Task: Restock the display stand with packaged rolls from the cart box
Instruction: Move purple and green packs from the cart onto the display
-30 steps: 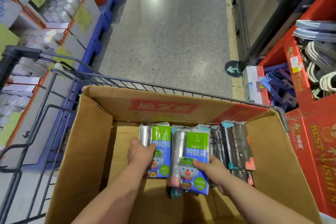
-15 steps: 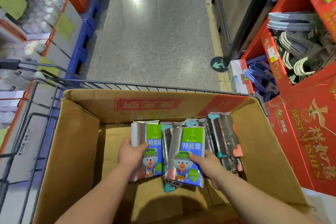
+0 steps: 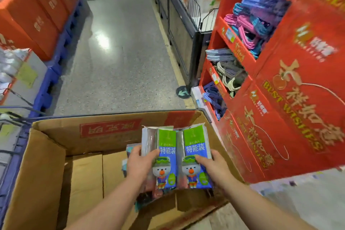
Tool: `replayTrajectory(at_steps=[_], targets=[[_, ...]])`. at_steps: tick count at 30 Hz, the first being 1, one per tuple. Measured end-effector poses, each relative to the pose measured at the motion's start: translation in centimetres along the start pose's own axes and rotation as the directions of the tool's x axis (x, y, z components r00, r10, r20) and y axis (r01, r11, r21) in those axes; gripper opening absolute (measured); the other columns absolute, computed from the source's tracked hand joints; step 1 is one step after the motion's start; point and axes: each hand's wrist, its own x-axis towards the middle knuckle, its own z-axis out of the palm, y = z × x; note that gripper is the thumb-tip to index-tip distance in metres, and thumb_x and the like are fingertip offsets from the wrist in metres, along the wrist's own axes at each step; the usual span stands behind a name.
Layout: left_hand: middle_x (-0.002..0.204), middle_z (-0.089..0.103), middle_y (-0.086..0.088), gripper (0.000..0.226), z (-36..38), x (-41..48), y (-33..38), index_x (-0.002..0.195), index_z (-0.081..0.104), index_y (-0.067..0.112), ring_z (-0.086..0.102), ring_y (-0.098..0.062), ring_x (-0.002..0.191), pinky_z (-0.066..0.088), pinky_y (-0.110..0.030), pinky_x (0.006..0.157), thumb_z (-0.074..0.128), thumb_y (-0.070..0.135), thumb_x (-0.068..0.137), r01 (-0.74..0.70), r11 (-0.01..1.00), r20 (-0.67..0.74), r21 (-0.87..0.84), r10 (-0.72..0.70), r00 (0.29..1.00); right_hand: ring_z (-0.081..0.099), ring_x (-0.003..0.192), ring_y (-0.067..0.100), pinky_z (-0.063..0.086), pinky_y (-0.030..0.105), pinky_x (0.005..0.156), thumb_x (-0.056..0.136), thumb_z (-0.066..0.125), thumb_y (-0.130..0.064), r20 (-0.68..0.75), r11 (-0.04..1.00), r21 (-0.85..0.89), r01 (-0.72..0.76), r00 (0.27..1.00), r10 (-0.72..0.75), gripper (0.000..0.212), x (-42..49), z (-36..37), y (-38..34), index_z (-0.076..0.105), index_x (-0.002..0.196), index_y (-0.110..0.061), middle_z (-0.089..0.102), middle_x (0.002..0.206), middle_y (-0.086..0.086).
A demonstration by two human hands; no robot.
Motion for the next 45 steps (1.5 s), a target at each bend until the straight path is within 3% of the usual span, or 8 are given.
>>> replayTrajectory(at_steps=[6,12,16,23,29,33,38,45], targets=[[0.094,0.069,-0.010,0.026,8.6,-8.8,2.5,0.100,0.061,0.013,0.064,-0.020,0.078,0.050,-0.030,0.069,0.076,0.015,0.079,-0.182,0.983,0.207,-0.006,0.179,0.962,0.066,0.067,0.019,0.056,0.028,0.058,0.083,0.068,-0.003,-0.222,0.984,0.109,0.142,0.968,-0.115,0.016,-6.9,-11.9,2.7,0.059,0.094,-0.012,0.069,0.081,0.005],[0.080,0.064,-0.004,0.022,17.1,-21.5,1.2,0.100,0.058,0.008,0.058,-0.013,0.065,0.048,-0.018,0.048,0.072,0.007,0.082,-0.286,0.958,0.465,-0.038,0.270,0.843,0.071,0.079,0.030,0.058,0.046,0.076,0.082,0.070,-0.005,-0.425,0.949,0.273,0.160,0.905,-0.030,0.023,-17.4,-24.3,11.4,0.061,0.103,-0.009,0.072,0.089,0.012],[0.080,0.066,-0.010,0.017,21.3,-29.5,-1.5,0.095,0.059,0.007,0.064,-0.013,0.053,0.048,-0.019,0.042,0.069,0.002,0.082,-0.338,0.941,0.589,-0.009,0.279,0.758,0.063,0.060,0.022,0.053,0.021,0.047,0.081,0.065,0.009,-0.574,0.915,0.345,0.208,0.818,0.030,0.012,-24.9,-31.1,16.9,0.059,0.085,-0.001,0.065,0.070,0.011],[0.085,0.069,-0.010,0.021,26.7,-39.3,-5.8,0.095,0.063,0.013,0.066,-0.023,0.075,0.049,-0.029,0.060,0.075,0.010,0.078,-0.396,0.918,0.717,-0.001,0.276,0.640,0.067,0.076,0.034,0.055,0.053,0.080,0.068,0.080,-0.006,-0.706,0.872,0.393,0.290,0.704,0.084,0.023,-32.9,-40.4,23.2,0.062,0.082,-0.005,0.070,0.079,0.020],[0.084,0.071,-0.012,0.022,31.2,-43.6,-6.0,0.096,0.063,0.014,0.070,-0.027,0.071,0.052,-0.030,0.057,0.075,0.011,0.078,-0.403,0.915,0.772,0.017,0.244,0.586,0.068,0.083,0.044,0.053,0.062,0.078,0.081,0.070,-0.007,-0.731,0.819,0.421,0.391,0.681,0.050,0.018,-35.2,-46.4,23.3,0.059,0.094,-0.004,0.071,0.090,0.024],[0.090,0.071,-0.014,0.040,34.7,-45.3,-5.5,0.103,0.062,0.011,0.070,-0.032,0.079,0.057,-0.043,0.069,0.081,0.018,0.069,-0.416,0.909,0.785,0.019,0.245,0.570,0.069,0.078,0.040,0.055,0.060,0.073,0.085,0.066,-0.006,-0.743,0.794,0.403,0.455,0.669,-0.006,0.017,-34.9,-51.0,21.6,0.058,0.100,-0.006,0.070,0.092,0.022],[0.086,0.069,-0.009,0.028,40.7,-46.7,-3.6,0.093,0.063,0.014,0.068,-0.026,0.075,0.050,-0.031,0.061,0.081,0.017,0.071,-0.413,0.910,0.774,-0.021,0.276,0.570,0.069,0.071,0.035,0.058,0.047,0.064,0.086,0.065,-0.008,-0.743,0.793,0.363,0.490,0.665,-0.071,0.017,-33.4,-57.6,18.0,0.059,0.102,-0.007,0.072,0.090,0.020],[0.088,0.072,-0.013,0.022,51.3,-47.9,0.2,0.097,0.063,0.013,0.070,-0.032,0.079,0.057,-0.048,0.078,0.075,0.012,0.078,-0.351,0.928,0.782,-0.123,0.309,0.542,0.069,0.063,0.027,0.056,0.035,0.052,0.087,0.064,-0.010,-0.739,0.784,0.334,0.523,0.662,-0.127,0.015,-30.7,-66.2,12.3,0.056,0.099,-0.009,0.070,0.086,0.014]])
